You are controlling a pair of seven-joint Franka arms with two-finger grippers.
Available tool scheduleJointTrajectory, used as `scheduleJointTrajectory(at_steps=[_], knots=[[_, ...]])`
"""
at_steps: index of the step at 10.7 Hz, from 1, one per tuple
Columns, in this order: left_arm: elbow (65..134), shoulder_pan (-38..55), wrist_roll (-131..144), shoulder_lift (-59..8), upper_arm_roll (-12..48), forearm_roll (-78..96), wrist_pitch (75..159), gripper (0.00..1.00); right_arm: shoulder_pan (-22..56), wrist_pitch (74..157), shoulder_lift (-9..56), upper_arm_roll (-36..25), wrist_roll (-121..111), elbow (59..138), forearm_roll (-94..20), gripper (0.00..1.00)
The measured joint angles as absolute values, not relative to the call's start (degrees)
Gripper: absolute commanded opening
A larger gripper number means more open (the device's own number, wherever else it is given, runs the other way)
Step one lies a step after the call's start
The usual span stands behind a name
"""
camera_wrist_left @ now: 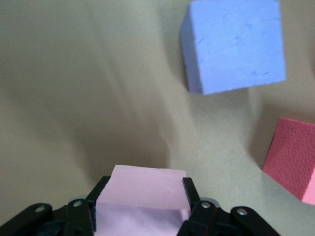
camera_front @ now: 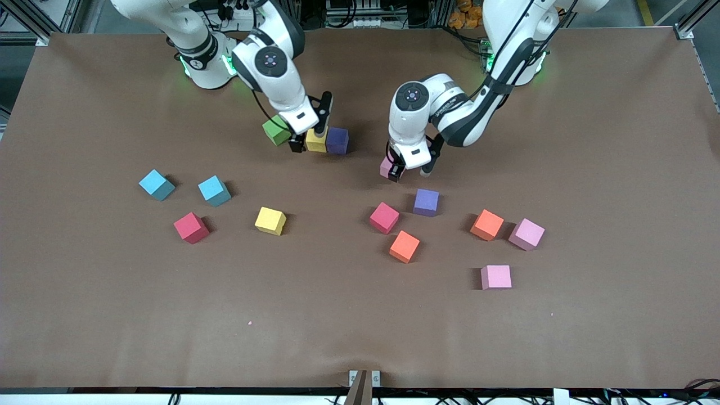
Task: Form number 2 with 11 blocks
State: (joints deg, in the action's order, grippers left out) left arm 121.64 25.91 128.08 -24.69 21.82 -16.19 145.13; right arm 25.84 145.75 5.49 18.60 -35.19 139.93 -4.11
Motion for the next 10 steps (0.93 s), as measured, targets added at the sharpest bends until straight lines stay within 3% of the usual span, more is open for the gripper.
scheduleJointTrajectory(at_steps=[3, 6, 10], knots=[[120.2, 27.9, 141.3, -24.7, 23.8, -16.2, 145.1, 0.03, 20.4, 144.2, 7.9, 14.8, -36.7, 132.5, -3.1, 1.00], [119.3, 32.1, 152.3, -25.5, 23.9, -16.2, 143.9, 0.06, 12.9, 140.4, 16.7, 13.5, -42.5, 120.0, 0.4, 1.00], [116.4, 32.7, 156.3, -29.5, 23.6, -16.0, 142.4, 0.07, 8.0, 140.6, 27.4, 13.4, -47.4, 113.4, 2.0, 1.00]])
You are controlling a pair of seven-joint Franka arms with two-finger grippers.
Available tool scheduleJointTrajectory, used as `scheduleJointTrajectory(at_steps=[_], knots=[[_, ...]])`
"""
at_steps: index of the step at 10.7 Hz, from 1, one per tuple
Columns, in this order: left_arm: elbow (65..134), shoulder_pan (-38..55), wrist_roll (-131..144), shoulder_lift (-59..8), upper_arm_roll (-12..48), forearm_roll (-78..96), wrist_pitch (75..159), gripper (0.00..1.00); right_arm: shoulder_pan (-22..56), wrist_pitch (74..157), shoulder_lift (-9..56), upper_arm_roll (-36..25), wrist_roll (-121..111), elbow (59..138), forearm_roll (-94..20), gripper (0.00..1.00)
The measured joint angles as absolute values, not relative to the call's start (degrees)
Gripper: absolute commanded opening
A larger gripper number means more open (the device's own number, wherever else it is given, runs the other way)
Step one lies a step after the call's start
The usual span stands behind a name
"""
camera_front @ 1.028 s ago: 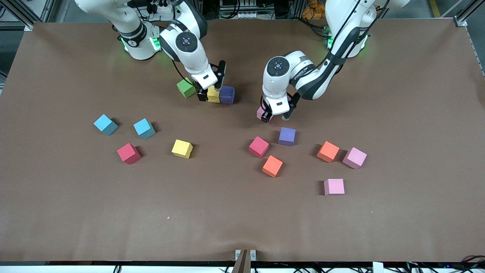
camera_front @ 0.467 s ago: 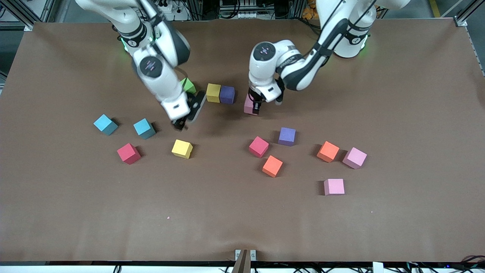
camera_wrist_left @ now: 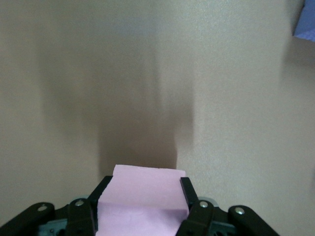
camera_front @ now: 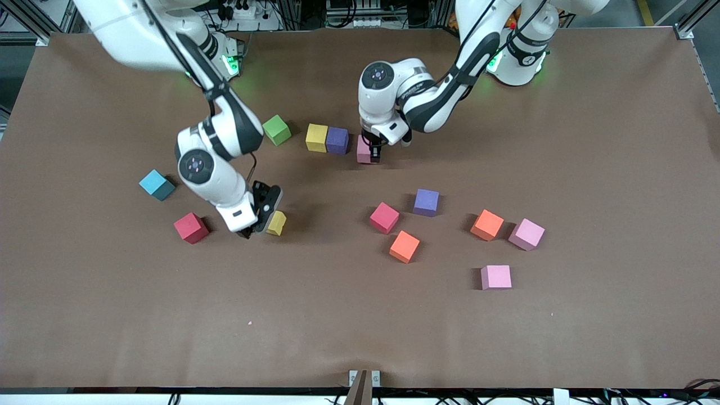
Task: Form number 2 with 11 blocks
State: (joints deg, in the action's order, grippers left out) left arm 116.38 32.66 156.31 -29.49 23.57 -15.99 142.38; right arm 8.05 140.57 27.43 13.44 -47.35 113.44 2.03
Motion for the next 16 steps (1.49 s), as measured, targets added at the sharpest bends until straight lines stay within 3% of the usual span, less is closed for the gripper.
scheduleJointTrajectory(at_steps=[8, 14, 16], knots=[[113.3, 36.3, 156.8, -33.3, 23.8, -15.9, 141.5, 0.09, 7.3, 139.1, 29.0, 16.5, -47.9, 111.6, 2.3, 1.00], [113.2, 36.7, 157.1, -33.3, 23.8, -15.9, 141.5, 0.11, 7.2, 150.0, 33.4, 16.6, -48.1, 114.2, 4.9, 0.99], [113.0, 37.3, 157.2, -33.5, 23.8, -15.9, 141.5, 0.13, 7.4, 150.3, 33.9, 16.8, -48.0, 114.2, 4.9, 0.51]])
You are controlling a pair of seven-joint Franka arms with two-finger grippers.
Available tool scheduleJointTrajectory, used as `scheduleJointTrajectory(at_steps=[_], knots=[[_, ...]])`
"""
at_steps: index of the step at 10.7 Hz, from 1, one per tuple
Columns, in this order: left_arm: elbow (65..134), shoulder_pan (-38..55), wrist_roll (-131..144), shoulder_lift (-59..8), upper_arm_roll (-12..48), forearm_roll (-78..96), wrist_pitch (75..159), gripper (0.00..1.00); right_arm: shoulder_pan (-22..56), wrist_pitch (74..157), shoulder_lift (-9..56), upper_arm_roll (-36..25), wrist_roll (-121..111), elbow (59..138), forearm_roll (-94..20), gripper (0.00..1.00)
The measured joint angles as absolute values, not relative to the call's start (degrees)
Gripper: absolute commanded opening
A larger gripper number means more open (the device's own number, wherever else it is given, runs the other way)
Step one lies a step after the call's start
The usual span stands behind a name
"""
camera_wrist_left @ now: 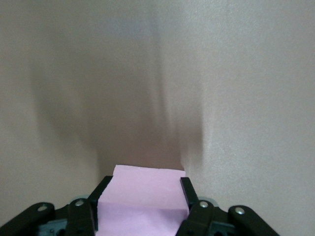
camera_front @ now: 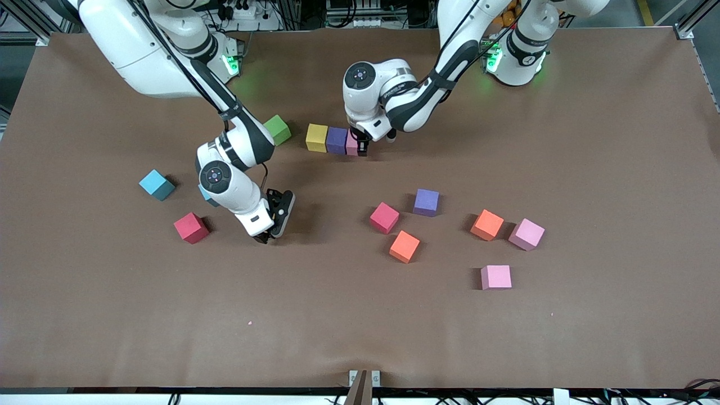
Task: Form number 2 with 11 blocks
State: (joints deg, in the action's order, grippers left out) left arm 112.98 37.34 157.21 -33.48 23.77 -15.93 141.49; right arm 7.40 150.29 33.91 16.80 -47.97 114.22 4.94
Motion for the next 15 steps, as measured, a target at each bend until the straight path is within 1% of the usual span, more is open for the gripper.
scheduleJointTrajectory(at_steps=[1, 2, 3, 6, 8, 9, 10, 11, 13, 15], knots=[[112.9, 37.6, 157.2, -33.5, 23.8, -15.9, 141.5, 0.18, 7.6, 150.2, 33.7, 16.9, -47.4, 114.2, 4.9, 0.36], [112.9, 37.7, 157.2, -33.6, 23.8, -15.9, 141.5, 0.45, 8.0, 149.2, 33.1, 16.9, -45.7, 114.0, 4.9, 0.25], [112.9, 37.7, 157.2, -33.6, 23.8, -15.9, 141.5, 0.99, 8.5, 147.3, 32.4, 16.9, -44.1, 113.8, 5.0, 0.23], [112.8, 37.9, 157.2, -33.7, 23.8, -15.8, 140.5, 1.00, 7.5, 144.3, 30.1, 16.6, -42.4, 113.5, 5.0, 0.23], [111.8, 38.1, 157.3, -33.7, 23.8, -15.8, 137.9, 1.00, 7.0, 143.5, 28.7, 16.7, -38.3, 112.6, 4.9, 0.16], [110.7, 38.1, 157.3, -33.7, 23.8, -15.8, 135.8, 1.00, 7.4, 143.3, 28.3, 17.0, -34.5, 112.3, 4.9, 0.16], [109.5, 38.0, 157.3, -33.5, 23.8, -15.8, 133.9, 1.00, 8.3, 143.1, 27.9, 17.3, -29.4, 112.3, 4.9, 0.22], [108.6, 37.9, 157.3, -33.0, 23.7, -15.8, 132.1, 1.00, 10.0, 142.6, 27.2, 17.4, -23.2, 112.3, 4.9, 0.25], [107.3, 37.6, 157.3, -31.4, 23.7, -15.8, 128.4, 1.00, 14.4, 140.4, 25.4, 17.5, -9.7, 112.9, 5.0, 0.25], [106.6, 36.1, 156.2, -29.4, 23.6, -15.8, 125.2, 1.00, 15.5, 140.0, 24.6, 17.4, -5.1, 113.7, 5.0, 0.24]])
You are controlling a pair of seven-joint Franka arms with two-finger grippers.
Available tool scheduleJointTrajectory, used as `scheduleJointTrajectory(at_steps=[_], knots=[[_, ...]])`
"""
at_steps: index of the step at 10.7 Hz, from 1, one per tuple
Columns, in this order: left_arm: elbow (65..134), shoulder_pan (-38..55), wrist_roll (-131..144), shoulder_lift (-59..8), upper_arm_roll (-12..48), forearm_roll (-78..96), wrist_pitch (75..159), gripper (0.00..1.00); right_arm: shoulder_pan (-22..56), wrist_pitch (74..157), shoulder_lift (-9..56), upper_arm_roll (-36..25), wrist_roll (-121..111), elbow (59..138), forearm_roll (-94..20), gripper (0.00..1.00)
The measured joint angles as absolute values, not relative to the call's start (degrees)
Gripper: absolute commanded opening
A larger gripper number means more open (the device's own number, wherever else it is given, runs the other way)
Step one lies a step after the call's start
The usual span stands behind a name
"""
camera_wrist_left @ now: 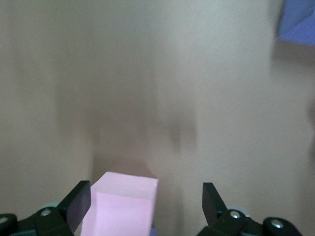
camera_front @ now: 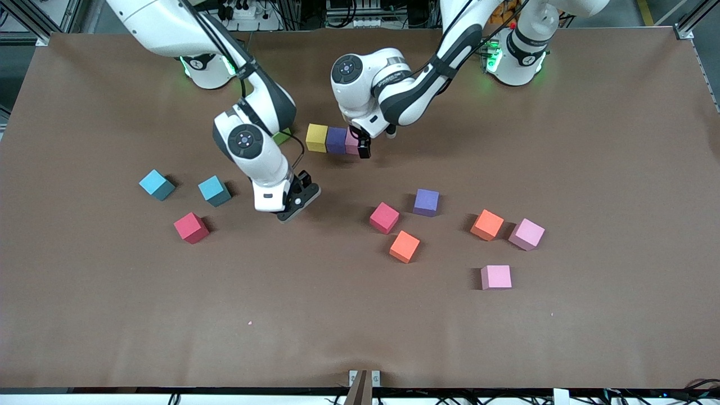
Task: Form number 2 with 11 blocks
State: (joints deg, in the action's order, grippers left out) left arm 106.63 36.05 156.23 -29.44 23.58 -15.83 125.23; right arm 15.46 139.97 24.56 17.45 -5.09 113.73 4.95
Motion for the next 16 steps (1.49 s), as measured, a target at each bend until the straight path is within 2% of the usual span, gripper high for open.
scheduleJointTrajectory(at_steps=[3, 8, 11, 16], knots=[[106.6, 28.7, 151.1, -27.8, 23.5, -15.8, 123.4, 1.00, 16.9, 139.9, 24.5, 17.6, 6.4, 114.0, 4.9, 0.22], [106.7, 16.4, 133.8, -27.9, 23.2, -15.8, 123.4, 1.00, 24.4, 140.2, 24.6, 17.8, 32.6, 114.1, 4.9, 0.22], [106.5, 13.2, 126.6, -28.7, 23.2, -15.8, 125.7, 1.00, 28.3, 141.5, 26.0, 17.7, 48.3, 112.4, 5.0, 0.22], [106.5, 13.7, 124.9, -34.9, 23.4, -17.0, 130.9, 1.00, 32.8, 143.7, 29.4, 16.3, 64.8, 110.9, 7.8, 0.22]])
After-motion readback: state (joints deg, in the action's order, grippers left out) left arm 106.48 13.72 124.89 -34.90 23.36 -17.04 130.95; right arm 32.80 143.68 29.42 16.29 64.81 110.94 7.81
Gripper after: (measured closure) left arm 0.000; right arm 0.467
